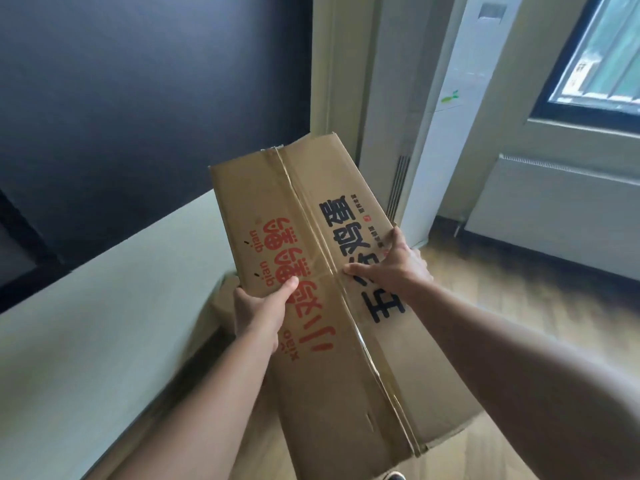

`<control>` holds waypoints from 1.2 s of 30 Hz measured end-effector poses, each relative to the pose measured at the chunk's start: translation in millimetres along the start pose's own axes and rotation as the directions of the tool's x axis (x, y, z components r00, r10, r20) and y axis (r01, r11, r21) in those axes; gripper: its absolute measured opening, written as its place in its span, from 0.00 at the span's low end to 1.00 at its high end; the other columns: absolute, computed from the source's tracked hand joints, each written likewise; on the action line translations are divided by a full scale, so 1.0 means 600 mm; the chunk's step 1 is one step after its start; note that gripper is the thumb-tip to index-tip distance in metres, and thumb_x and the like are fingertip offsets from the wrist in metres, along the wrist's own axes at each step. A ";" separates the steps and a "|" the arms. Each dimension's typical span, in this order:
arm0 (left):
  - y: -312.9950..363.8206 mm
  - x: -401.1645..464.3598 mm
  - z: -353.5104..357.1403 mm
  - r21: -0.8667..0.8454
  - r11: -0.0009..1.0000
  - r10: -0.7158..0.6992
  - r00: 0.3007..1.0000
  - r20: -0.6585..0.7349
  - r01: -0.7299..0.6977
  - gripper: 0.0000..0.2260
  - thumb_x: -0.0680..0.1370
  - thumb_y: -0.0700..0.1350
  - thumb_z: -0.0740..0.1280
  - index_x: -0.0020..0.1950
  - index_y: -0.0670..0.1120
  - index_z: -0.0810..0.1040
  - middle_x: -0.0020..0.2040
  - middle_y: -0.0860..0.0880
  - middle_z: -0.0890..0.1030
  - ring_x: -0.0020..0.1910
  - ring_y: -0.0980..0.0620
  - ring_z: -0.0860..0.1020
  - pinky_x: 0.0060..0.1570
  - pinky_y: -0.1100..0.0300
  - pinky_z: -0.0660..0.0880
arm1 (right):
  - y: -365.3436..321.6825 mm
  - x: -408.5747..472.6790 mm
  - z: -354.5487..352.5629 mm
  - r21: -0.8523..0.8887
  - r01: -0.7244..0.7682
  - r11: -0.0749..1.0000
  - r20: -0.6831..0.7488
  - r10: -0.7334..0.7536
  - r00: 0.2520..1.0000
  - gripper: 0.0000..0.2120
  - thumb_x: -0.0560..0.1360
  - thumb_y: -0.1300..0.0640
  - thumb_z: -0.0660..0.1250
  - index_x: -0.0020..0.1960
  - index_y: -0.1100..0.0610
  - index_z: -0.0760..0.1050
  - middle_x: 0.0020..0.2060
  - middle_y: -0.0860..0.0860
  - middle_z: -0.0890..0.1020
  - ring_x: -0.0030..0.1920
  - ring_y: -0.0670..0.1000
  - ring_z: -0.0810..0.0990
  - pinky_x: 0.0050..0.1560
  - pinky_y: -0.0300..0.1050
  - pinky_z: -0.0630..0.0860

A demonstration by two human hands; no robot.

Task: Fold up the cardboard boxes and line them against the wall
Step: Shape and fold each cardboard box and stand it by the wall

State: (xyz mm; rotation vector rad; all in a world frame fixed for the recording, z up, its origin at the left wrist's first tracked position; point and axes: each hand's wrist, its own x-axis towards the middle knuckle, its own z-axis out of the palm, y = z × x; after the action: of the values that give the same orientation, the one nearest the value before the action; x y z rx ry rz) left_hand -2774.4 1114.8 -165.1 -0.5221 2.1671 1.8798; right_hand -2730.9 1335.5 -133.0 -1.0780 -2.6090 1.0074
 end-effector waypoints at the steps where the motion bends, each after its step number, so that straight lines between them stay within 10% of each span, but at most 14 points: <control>1: 0.017 0.022 0.043 0.004 1.000 0.010 1.000 0.001 -0.010 0.48 0.68 0.61 0.80 0.80 0.49 0.58 0.72 0.45 0.72 0.70 0.40 0.72 0.67 0.39 0.72 | 0.007 0.050 -0.009 0.007 0.009 1.000 -0.001 -0.009 1.000 0.56 0.40 0.18 0.70 0.63 0.38 0.59 0.51 0.50 0.75 0.50 0.55 0.78 0.51 0.59 0.80; 12: 0.175 0.258 0.503 -0.137 0.982 -0.129 0.992 0.003 0.128 0.53 0.68 0.62 0.79 0.83 0.49 0.51 0.78 0.44 0.65 0.75 0.39 0.66 0.70 0.38 0.68 | 0.012 0.612 -0.131 -0.155 0.091 0.984 0.030 -0.087 0.996 0.49 0.41 0.18 0.70 0.56 0.34 0.58 0.47 0.50 0.78 0.44 0.55 0.80 0.42 0.55 0.82; 18: 0.217 0.448 0.718 -0.218 0.960 -0.185 0.983 -0.019 0.176 0.50 0.66 0.64 0.79 0.80 0.49 0.58 0.72 0.46 0.72 0.67 0.41 0.74 0.65 0.42 0.74 | -0.003 0.903 -0.123 -0.192 0.113 0.975 0.119 -0.091 0.989 0.54 0.57 0.32 0.80 0.75 0.40 0.58 0.55 0.54 0.78 0.41 0.54 0.80 0.33 0.48 0.80; 25: 0.236 0.645 0.939 -0.258 0.938 -0.261 0.961 -0.088 0.231 0.54 0.67 0.67 0.76 0.83 0.47 0.53 0.74 0.45 0.71 0.69 0.41 0.74 0.65 0.44 0.75 | -0.012 1.225 -0.061 -0.269 0.189 0.944 0.203 -0.136 0.970 0.51 0.56 0.34 0.81 0.74 0.39 0.60 0.48 0.51 0.79 0.42 0.54 0.81 0.35 0.47 0.79; 32: 0.247 0.789 1.081 -0.331 0.913 -0.320 0.922 -0.219 0.239 0.35 0.66 0.64 0.79 0.66 0.56 0.67 0.56 0.55 0.80 0.51 0.53 0.80 0.52 0.58 0.78 | -0.008 1.488 0.020 -0.349 0.347 0.870 0.379 -0.208 0.902 0.55 0.49 0.21 0.73 0.72 0.39 0.65 0.53 0.46 0.82 0.40 0.51 0.84 0.31 0.50 0.83; 36: 0.236 0.867 1.148 -0.382 0.891 -0.372 0.876 -0.307 0.245 0.37 0.64 0.64 0.80 0.67 0.56 0.68 0.53 0.55 0.82 0.49 0.51 0.82 0.52 0.50 0.81 | -0.012 1.582 0.079 -0.281 0.422 0.862 0.445 -0.273 0.853 0.56 0.53 0.32 0.80 0.76 0.45 0.61 0.52 0.48 0.82 0.45 0.52 0.84 0.38 0.52 0.84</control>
State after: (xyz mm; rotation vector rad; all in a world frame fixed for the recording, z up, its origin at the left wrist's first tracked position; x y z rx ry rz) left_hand -3348.6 1749.0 -348.0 -1.3146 1.8047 2.0917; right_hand -3447.1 1943.7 -274.0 -0.4253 -3.2576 0.7160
